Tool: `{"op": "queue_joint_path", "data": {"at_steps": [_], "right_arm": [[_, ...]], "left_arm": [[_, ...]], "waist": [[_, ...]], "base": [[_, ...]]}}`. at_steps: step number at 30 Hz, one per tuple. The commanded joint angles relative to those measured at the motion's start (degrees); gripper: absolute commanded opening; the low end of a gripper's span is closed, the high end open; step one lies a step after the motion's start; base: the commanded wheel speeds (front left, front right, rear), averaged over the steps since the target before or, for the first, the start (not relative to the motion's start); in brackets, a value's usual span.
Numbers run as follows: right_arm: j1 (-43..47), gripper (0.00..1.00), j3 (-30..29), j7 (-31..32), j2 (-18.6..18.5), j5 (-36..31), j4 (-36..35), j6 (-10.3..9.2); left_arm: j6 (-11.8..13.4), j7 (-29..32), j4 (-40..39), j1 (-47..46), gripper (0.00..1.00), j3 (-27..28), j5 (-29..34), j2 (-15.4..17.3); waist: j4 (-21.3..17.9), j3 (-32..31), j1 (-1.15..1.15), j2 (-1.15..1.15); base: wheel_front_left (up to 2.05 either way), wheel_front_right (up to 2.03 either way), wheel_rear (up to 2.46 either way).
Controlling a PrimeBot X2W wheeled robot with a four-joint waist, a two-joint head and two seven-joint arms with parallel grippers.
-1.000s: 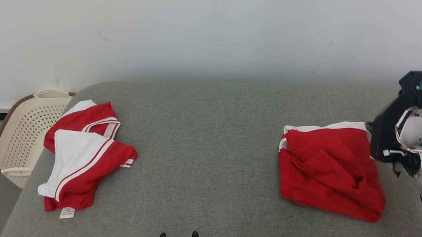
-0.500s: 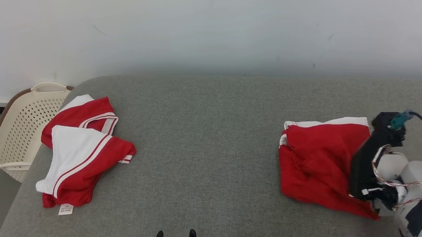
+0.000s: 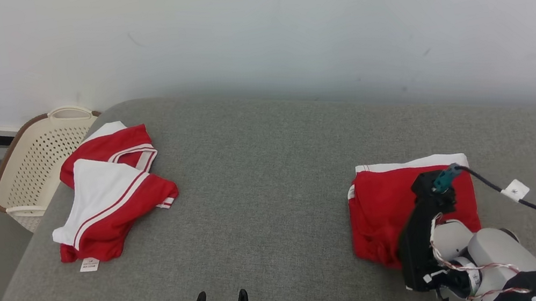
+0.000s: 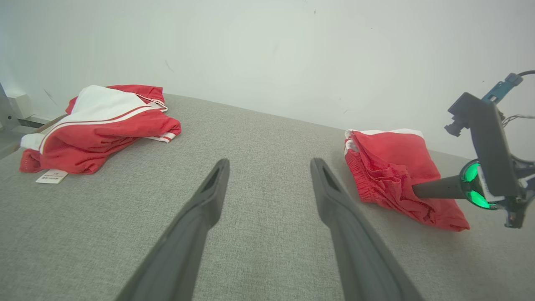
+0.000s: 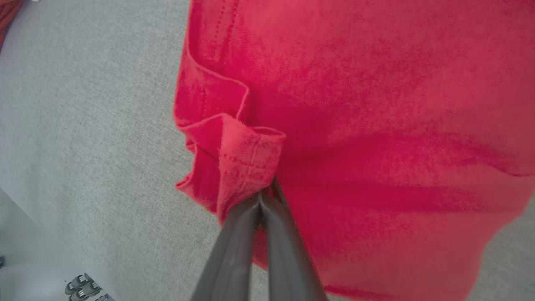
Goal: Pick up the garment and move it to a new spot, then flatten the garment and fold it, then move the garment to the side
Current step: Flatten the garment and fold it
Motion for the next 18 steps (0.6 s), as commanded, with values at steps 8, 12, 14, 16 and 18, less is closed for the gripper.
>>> {"op": "queue_joint_path", "data": {"at_steps": [8, 12, 14, 16, 18], "right_arm": [[5.24, 0.0, 6.21, 3.33, 0.89, 1.83, -8.21, -0.1], [6.83, 0.0, 9.4, 4.48, 0.98, 3.3, -10.42, -0.1], [7.42, 0.0, 11.56, 4.64, 1.04, 5.16, -11.56, -0.1], [7.64, 0.0, 12.97, 4.44, 1.0, 7.89, -12.81, -0.1], [6.7, 0.0, 12.85, 3.78, 0.94, 9.72, -13.93, -0.1]], "left_arm": [[0.3, -0.81, 0.51, -0.36, 1.0, -0.24, -0.64, -0.15], [0.21, -0.87, 0.69, -0.51, 1.0, -0.16, -0.81, 0.01], [0.2, -0.97, 0.79, -0.55, 1.0, -0.2, -0.88, -0.01], [0.23, -1.09, 0.88, -0.68, 1.0, -0.22, -0.99, -0.06], [0.34, -1.23, 0.95, -0.67, 1.0, -0.19, -1.06, -0.02]], "waist": [[-0.43, -0.23, 0.0, 0.0], [-0.57, -0.36, 0.0, 0.0], [-0.63, -0.41, 0.0, 0.0], [-0.75, -0.5, 0.0, 0.0], [-0.96, -0.68, 0.0, 0.0]], "base": [[0.0, 0.0, 0.0], [0.0, 0.0, 0.0], [0.0, 0.0, 0.0], [0.0, 0.0, 0.0], [0.0, 0.0, 0.0]]}}
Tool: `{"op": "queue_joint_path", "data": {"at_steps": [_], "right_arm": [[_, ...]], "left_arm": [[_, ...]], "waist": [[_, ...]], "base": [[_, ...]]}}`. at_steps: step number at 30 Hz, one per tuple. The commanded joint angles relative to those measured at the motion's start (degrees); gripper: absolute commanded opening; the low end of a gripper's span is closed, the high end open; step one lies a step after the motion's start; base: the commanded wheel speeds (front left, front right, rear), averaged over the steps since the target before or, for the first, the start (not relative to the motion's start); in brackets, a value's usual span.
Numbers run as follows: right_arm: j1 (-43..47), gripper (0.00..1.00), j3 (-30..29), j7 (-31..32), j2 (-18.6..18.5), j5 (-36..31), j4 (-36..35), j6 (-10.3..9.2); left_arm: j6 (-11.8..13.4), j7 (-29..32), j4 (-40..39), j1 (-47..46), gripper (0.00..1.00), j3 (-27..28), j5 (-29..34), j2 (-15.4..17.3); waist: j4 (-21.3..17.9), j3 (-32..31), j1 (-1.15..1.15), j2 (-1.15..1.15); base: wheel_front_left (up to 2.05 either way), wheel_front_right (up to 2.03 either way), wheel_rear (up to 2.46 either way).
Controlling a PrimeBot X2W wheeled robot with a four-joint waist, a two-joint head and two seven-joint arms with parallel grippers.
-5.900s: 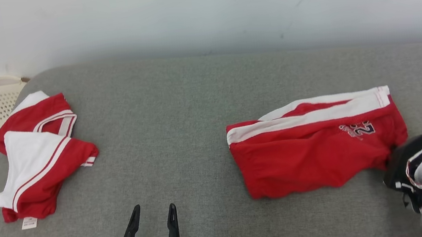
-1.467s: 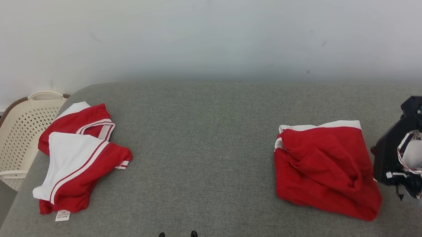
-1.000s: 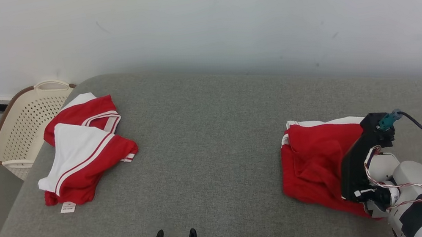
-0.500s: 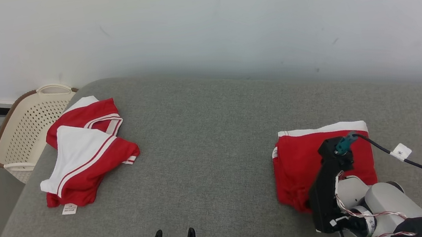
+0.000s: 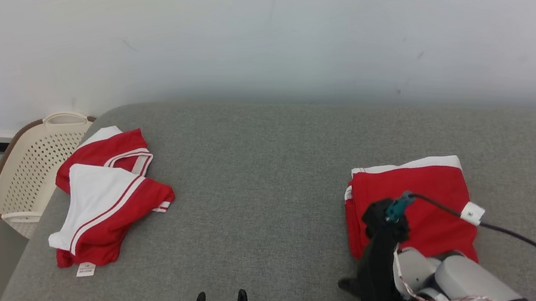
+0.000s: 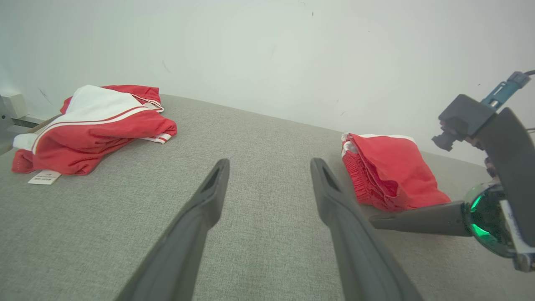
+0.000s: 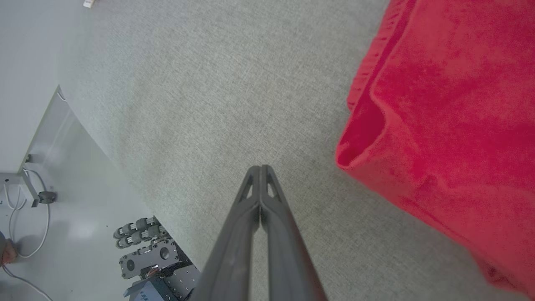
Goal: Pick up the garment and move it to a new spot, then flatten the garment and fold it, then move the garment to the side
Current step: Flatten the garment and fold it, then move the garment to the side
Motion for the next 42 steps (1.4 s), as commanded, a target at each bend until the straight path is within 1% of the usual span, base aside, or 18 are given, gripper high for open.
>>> {"op": "queue_joint_path", "data": {"at_steps": [1, 2, 3, 6, 7, 10, 13, 15, 19, 24, 30, 34, 40, 41, 42], "right_arm": [[-1.34, 0.04, -1.2, -1.34, -0.11, 0.61, -1.05, -0.11], [-2.17, 0.53, -2.42, -1.95, -0.11, 0.97, -1.55, -0.11], [-3.35, 1.0, -5.79, -2.49, -0.1, 0.5, -1.65, -0.11], [-5.15, 1.0, -12.72, -2.55, -0.1, -2.07, -1.64, -0.11], [-5.15, 1.0, -12.72, -2.55, -0.1, -2.07, -1.64, -0.11], [-5.28, 1.0, -21.11, -3.42, -0.05, -6.53, -1.2, -0.11], [-3.69, 1.0, -28.59, -4.09, 0.0, -12.17, -0.84, -0.11], [-2.17, 1.0, -33.25, -4.98, -0.03, -14.57, -0.35, -0.11], [-0.86, 1.0, -39.28, -7.47, 0.0, -17.43, 2.24, -0.11], [-2.91, 1.0, -42.62, -12.6, -0.01, -18.75, 7.81, -0.11], [-7.83, 1.0, -44.28, -15.65, -0.03, -17.75, 16.54, -0.11], [-10.06, 1.0, -45.28, -17.53, -0.09, -22.47, 21.08, -0.11], [-12.37, 1.0, -47.67, -19.04, 0.13, -25.48, 28.19, -0.11], [-12.6, 0.83, -47.91, -19.25, 0.15, -26.04, 29.31, -0.11], [-12.86, 0.36, -48.2, -19.7, 0.2, -26.23, 30.28, -0.11]], "left_arm": [[0.18, -0.39, 0.13, -0.34, 1.0, 0.05, -0.1, 0.11], [0.19, -0.45, 0.14, -0.23, 1.0, 0.1, -0.12, 0.17], [0.47, -0.6, 0.11, 0.12, 1.0, 0.16, -0.16, 0.27], [0.69, -0.76, -0.15, 0.78, 1.0, 0.18, -0.16, 0.42], [0.69, -0.76, -0.15, 0.78, 1.0, 0.18, -0.16, 0.42], [0.6, -1.03, -0.64, 0.86, 1.0, 0.25, -0.09, 0.78], [0.53, -1.01, -0.92, 0.75, 1.0, 0.18, -0.04, 0.89], [0.43, -1.08, -1.03, 0.52, 1.0, -0.1, 0.14, 0.8], [0.37, -1.05, -1.16, 0.19, 1.0, -0.45, 0.2, 0.86], [0.4, -0.93, -1.36, -0.5, 1.0, -0.68, 0.43, 1.07], [0.54, -0.91, -1.7, -0.92, 1.0, -0.81, 0.55, 1.27], [0.5, -1.03, -1.71, -1.23, 1.0, -0.96, 0.55, 1.25], [0.58, -1.3, -0.99, -0.97, 1.0, -1.13, 0.23, 1.03], [0.57, -1.38, -0.89, -0.8, 1.0, -1.13, 0.19, 1.07], [0.62, -1.46, -0.81, -0.67, 1.0, -1.14, 0.18, 1.12]], "waist": [[-0.26, -0.25, 0.0, 0.0], [-0.42, -0.4, 0.0, 0.0], [-0.73, -0.73, 0.0, 0.0], [-1.25, -1.12, 0.0, 0.0], [-1.25, -1.12, 0.0, 0.0], [-1.66, -1.28, 0.0, 0.0], [-1.85, -1.04, 0.0, 0.0], [-1.65, -0.8, 0.0, 0.0], [-1.37, 0.11, 0.0, 0.0], [-0.65, 1.67, 0.0, 0.0], [0.51, 3.55, 0.0, 0.0], [1.23, 4.49, 0.0, 0.0], [2.46, 4.42, 0.0, 0.0], [2.47, 4.32, 0.0, 0.0], [2.41, 4.25, 0.0, 0.0]], "base": [[0.0, 0.0, 0.0], [0.0, 0.0, 0.0], [0.0, 0.0, 0.0], [0.0, 0.0, 0.0], [0.0, 0.0, 0.0], [0.0, 0.0, 0.0], [0.0, 0.0, 0.0], [0.0, 0.0, 0.0], [0.0, 0.0, 0.0], [0.0, 0.0, 0.0], [0.0, 0.0, 0.0], [0.0, 0.0, 0.0], [0.0, 0.0, 0.0], [0.0, 0.0, 0.0], [0.0, 0.0, 0.0]]}}
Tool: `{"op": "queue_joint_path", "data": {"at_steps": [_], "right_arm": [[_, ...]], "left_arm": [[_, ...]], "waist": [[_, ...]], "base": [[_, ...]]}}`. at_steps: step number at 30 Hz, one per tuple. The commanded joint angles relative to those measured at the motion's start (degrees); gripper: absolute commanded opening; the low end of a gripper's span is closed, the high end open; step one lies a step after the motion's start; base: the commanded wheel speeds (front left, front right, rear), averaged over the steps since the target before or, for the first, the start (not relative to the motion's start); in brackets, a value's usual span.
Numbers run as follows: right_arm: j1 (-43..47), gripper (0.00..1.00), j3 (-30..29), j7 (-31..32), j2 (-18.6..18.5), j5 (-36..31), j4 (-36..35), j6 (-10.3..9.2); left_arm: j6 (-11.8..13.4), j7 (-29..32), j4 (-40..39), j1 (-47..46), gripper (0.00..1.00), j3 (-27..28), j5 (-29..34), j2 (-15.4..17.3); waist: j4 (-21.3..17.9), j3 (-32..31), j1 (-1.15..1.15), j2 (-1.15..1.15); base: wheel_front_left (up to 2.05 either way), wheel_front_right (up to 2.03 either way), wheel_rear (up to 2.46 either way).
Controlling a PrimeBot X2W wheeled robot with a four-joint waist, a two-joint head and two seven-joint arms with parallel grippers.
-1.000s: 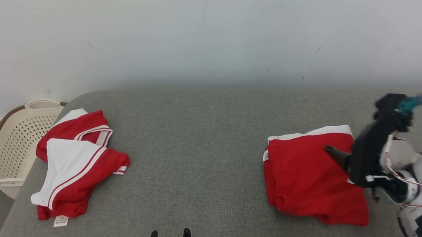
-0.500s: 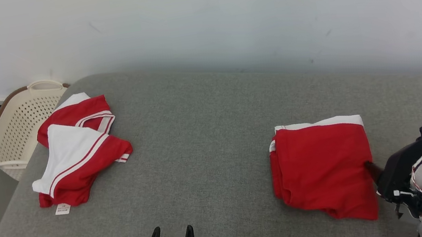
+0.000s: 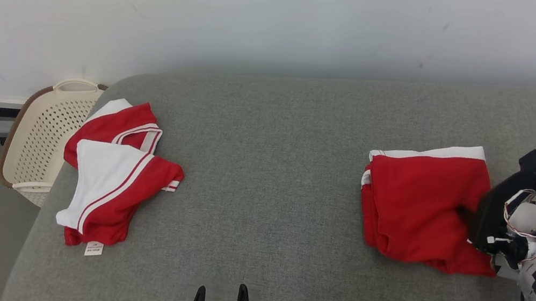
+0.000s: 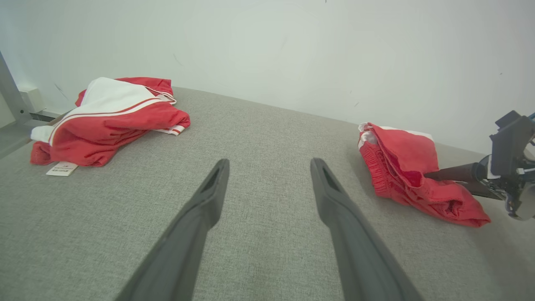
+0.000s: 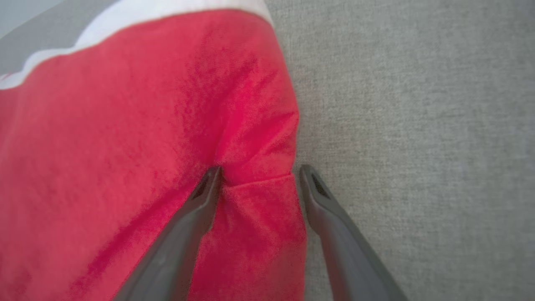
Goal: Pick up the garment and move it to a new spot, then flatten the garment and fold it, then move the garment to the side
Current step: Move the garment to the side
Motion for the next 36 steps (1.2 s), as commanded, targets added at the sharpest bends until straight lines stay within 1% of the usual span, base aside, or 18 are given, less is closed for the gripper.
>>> {"op": "queue_joint_path", "data": {"at_steps": [1, 5, 9, 10, 11, 15, 19, 24, 27, 30, 31, 36], "right_arm": [[0.42, 0.0, 0.05, -0.1, 0.57, -0.47, 2.13, -0.1], [-0.86, 0.0, 1.62, -1.62, 0.47, -1.38, 5.55, -0.11], [-0.44, 0.0, 2.12, -2.85, 0.12, -4.72, 5.94, -0.15], [-0.44, 0.0, 2.12, -2.85, 0.12, -4.72, 5.94, -0.15], [-0.38, 0.0, 2.26, -2.93, -0.06, -5.36, 5.61, -0.16], [-0.28, 0.0, 3.5, -2.63, -1.68, -8.09, 4.28, -0.16], [-0.26, 0.0, 6.46, -1.93, -4.62, -9.95, 2.83, -0.12], [0.04, 0.0, 10.92, -0.87, -11.14, -11.3, 1.48, -0.12], [-0.01, 0.0, 11.58, -0.28, -16.1, -12.41, 0.39, -0.12], [0.38, 0.0, 11.05, 0.2, -20.85, -14.26, -0.9, -0.12], [0.68, 0.0, 11.11, 0.15, -23.66, -14.79, -1.27, -0.12], [2.0, 0.0, 10.96, -0.12, -29.91, -15.94, -2.0, -0.12]], "left_arm": [[-0.07, -0.5, 0.23, 0.24, 1.0, -0.14, 0.42, 0.24], [0.35, -0.6, 0.01, -0.05, 1.0, -1.04, 1.89, 0.8], [0.65, -0.9, -0.21, 0.52, 1.0, -1.61, 2.27, 0.0], [0.65, -0.9, -0.21, 0.52, 1.0, -1.61, 2.27, 0.0], [0.67, -1.0, -0.28, 0.49, 1.0, -1.69, 2.33, -0.2], [0.81, -1.38, -0.75, -0.08, 1.0, -1.76, 2.94, -0.42], [0.7, -1.77, -1.79, -0.29, 1.0, -2.05, 4.03, -0.24], [0.12, -1.88, -2.17, -1.29, 1.0, -2.48, 4.58, -0.68], [-0.33, -1.94, -2.43, -1.84, 1.0, -2.97, 5.1, -0.66], [-0.42, -1.88, -2.63, -2.7, 1.0, -3.06, 5.25, -0.23], [-0.22, -1.86, -2.83, -2.96, 1.0, -2.93, 5.56, 0.04], [0.33, -1.56, -3.81, -3.61, 1.0, -2.34, 5.83, 0.87]], "waist": [[-0.21, -0.17, 0.0, 0.0], [-2.2, -0.64, 0.0, 0.0], [-5.52, -1.15, 0.0, 0.0], [-5.52, -1.15, 0.0, 0.0], [-6.36, -1.18, 0.0, 0.0], [-9.95, -1.06, 0.0, 0.0], [-13.88, -0.48, 0.0, 0.0], [-15.3, 0.24, 0.0, 0.0], [-15.1, 1.07, 0.0, 0.0], [-14.08, 2.1, 0.0, 0.0], [-13.16, 2.91, 0.0, 0.0], [-11.07, 5.43, 0.0, 0.0]], "base": [[0.0, 0.0, 0.0], [0.0, 0.0, 0.0], [0.0, 0.0, 0.0], [0.0, 0.0, 0.0], [0.0, 0.0, 0.0], [0.0, 0.0, 0.0], [0.0, 0.0, 0.0], [0.0, 0.0, 0.0], [0.0, 0.0, 0.0], [0.0, 0.0, 0.0], [0.0, 0.0, 0.0], [0.0, 0.0, 0.0]]}}
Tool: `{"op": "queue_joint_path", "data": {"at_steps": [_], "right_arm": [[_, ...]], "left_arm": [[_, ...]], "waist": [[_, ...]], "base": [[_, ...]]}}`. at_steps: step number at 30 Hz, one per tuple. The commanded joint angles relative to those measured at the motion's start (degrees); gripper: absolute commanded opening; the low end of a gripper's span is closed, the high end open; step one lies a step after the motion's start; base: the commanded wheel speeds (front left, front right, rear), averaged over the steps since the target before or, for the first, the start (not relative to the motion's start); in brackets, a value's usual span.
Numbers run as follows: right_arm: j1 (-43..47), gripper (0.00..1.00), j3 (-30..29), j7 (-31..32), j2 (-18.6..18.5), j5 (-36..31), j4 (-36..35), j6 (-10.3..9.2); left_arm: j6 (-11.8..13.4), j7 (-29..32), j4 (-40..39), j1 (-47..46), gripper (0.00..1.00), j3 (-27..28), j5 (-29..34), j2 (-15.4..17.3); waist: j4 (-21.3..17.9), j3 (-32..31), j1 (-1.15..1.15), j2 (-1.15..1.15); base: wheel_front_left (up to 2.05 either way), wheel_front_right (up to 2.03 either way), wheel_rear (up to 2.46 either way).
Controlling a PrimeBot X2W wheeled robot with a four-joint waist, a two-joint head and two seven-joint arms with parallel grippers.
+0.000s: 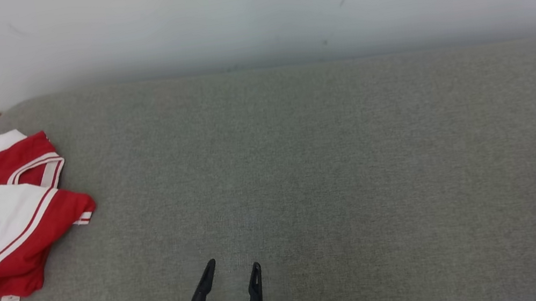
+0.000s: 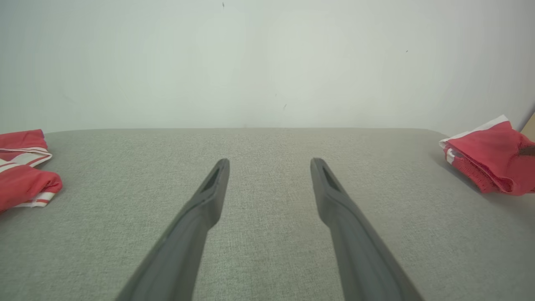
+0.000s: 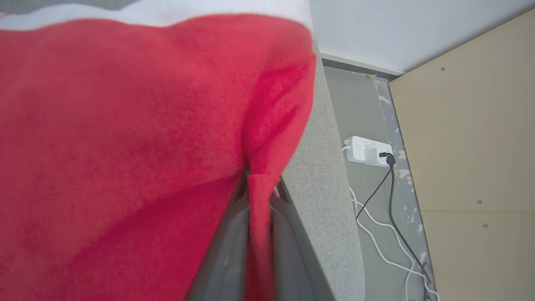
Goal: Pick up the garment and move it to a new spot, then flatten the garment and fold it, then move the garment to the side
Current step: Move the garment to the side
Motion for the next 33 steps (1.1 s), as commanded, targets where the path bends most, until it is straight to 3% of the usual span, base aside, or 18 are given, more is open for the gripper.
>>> {"op": "queue_joint_path", "data": {"at_steps": [1, 5, 6, 10, 16, 17, 18, 19, 27, 33], "right_arm": [[0.88, 0.0, 0.08, -0.07, -1.72, -0.75, -0.57, -0.14], [1.8, 0.0, 2.4, -0.51, -4.86, -2.48, -1.87, -0.14], [1.17, 0.0, 1.28, -0.71, -4.28, -0.45, -1.88, -0.13], [0.85, 0.0, 4.29, -1.49, -6.07, -2.53, -4.04, -0.14], [0.88, 0.0, 2.03, -0.12, -6.02, -4.74, -6.39, -0.13], [1.11, 0.11, 1.07, 0.1, -5.35, -5.01, -6.83, -0.13], [1.44, 0.44, 0.4, 0.24, -4.66, -5.26, -7.15, -0.14], [1.71, 1.0, -0.43, 0.21, -4.2, -5.41, -7.6, -0.13], [3.07, 1.0, -1.97, -2.32, -1.24, -5.74, -10.15, -0.14], [2.98, 1.0, 1.54, -8.53, 2.69, -0.3, -12.19, -0.13]], "left_arm": [[0.44, -0.14, -0.69, -0.96, 1.0, 0.47, 0.15, 0.25], [0.53, -0.24, -1.24, -1.04, 1.0, 1.11, -0.29, 0.67], [0.71, -0.28, -1.26, -0.95, 1.0, 1.21, -0.32, 0.58], [0.33, -0.38, -0.89, -1.36, 1.0, 1.07, -0.69, 0.09], [0.19, -0.42, -0.28, -1.64, 1.0, 1.07, -0.75, -0.33], [0.13, -0.45, -0.11, -1.64, 1.0, 1.11, -0.81, -0.35], [0.05, -0.48, 0.02, -1.6, 1.0, 1.11, -0.87, -0.43], [0.01, -0.49, 0.15, -1.53, 1.0, 1.11, -0.93, -0.49], [-0.12, -0.55, 1.16, -0.88, 1.0, 1.05, -1.39, -0.4], [1.03, -0.62, 1.23, 0.71, 1.0, 3.25, -3.7, -1.39]], "waist": [[1.83, 2.4, -0.01, -0.01], [2.15, 3.52, -0.01, -0.01], [1.97, 3.6, -0.01, -0.01], [1.4, 3.76, -0.01, -0.01], [0.78, 3.26, -0.01, -0.01], [0.68, 3.08, -0.01, -0.01], [0.59, 2.89, -0.01, -0.01], [0.49, 2.66, -0.01, -0.01], [-0.14, 0.48, -0.01, -0.01], [-0.57, -2.58, -0.01, -0.01]], "base": [[0.0, 0.0, 0.0], [0.0, 0.0, 0.0], [0.0, 0.0, 0.0], [0.0, 0.0, 0.0], [0.0, 0.0, 0.0], [0.0, 0.0, 0.0], [0.0, 0.0, 0.0], [0.0, 0.0, 0.0], [0.0, 0.0, 0.0], [0.0, 0.0, 0.0]]}}
